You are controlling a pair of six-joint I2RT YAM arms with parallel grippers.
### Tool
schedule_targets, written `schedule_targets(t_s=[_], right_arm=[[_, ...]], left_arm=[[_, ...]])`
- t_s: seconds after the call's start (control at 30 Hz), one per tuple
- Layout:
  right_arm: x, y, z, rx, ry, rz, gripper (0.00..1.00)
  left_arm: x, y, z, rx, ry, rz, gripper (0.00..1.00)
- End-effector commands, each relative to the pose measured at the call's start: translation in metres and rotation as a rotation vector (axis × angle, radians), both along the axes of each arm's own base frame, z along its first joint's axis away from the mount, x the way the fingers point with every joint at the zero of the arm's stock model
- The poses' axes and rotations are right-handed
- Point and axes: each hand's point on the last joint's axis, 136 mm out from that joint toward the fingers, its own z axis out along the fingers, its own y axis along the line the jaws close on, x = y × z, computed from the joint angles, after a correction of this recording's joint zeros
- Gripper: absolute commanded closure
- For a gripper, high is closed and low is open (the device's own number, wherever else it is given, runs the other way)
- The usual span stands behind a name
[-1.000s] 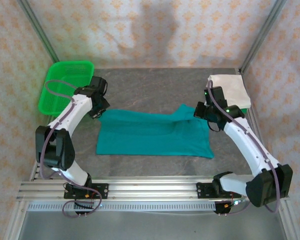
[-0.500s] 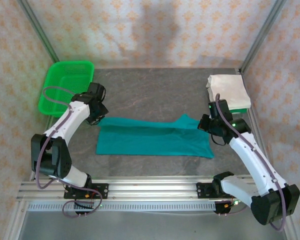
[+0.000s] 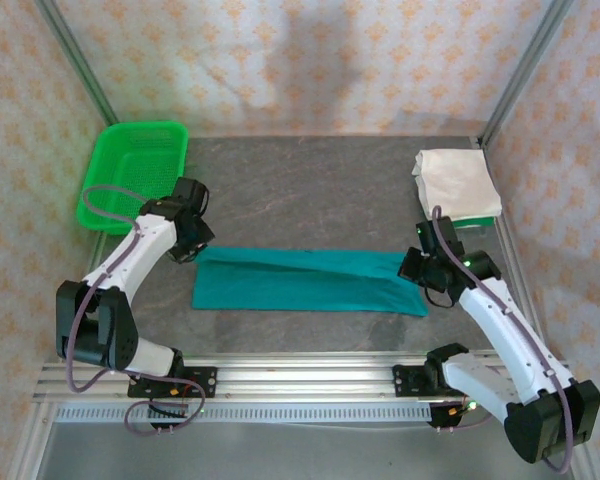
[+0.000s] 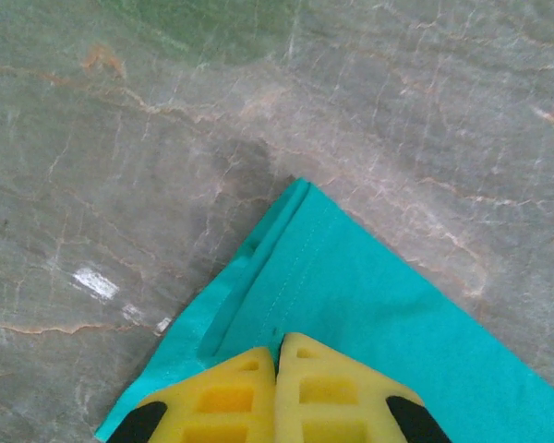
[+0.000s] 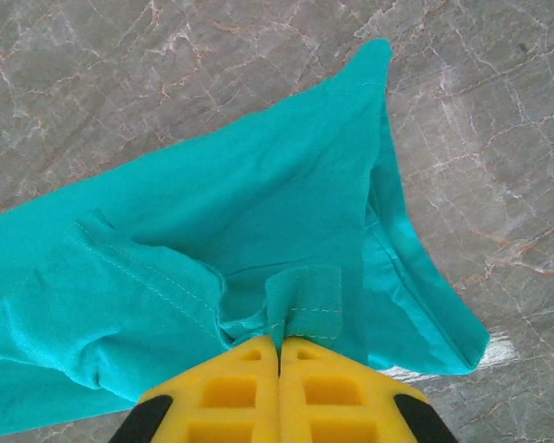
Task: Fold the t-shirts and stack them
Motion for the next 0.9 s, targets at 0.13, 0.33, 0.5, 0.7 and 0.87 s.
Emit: schedule_targets(t_s=[0.13,0.33,0.5,0.7,0.87], right_arm=[[-0.001,-0.005,-0.014,-0.035,0.041,-0.020,1.00],[0.003,-0.003,-0.017,-0.042,0.054,-0.006,1.00],[0.005,-0.001,-0.019,-0.043,0.065,-0.002,1.00],[0.007,-0.002,-0.018,-0.053,0.061,0.003,1.00],[0.009,0.000,-0.020,-0.051,0.064,0.013,1.00]], left_arm=[[-0.029,0.003,-0.016,0.004,0.062,0.005,1.00],[-0.038,0.004,-0.021,0.002,0.084,0.012,1.00],[-0.032,0.002,-0.008,-0.006,0.060,0.013,1.00],[-0.028,0.000,0.010,-0.019,0.036,0.009,1.00],[-0.037,-0.001,0.016,-0.027,0.039,0.011,1.00]])
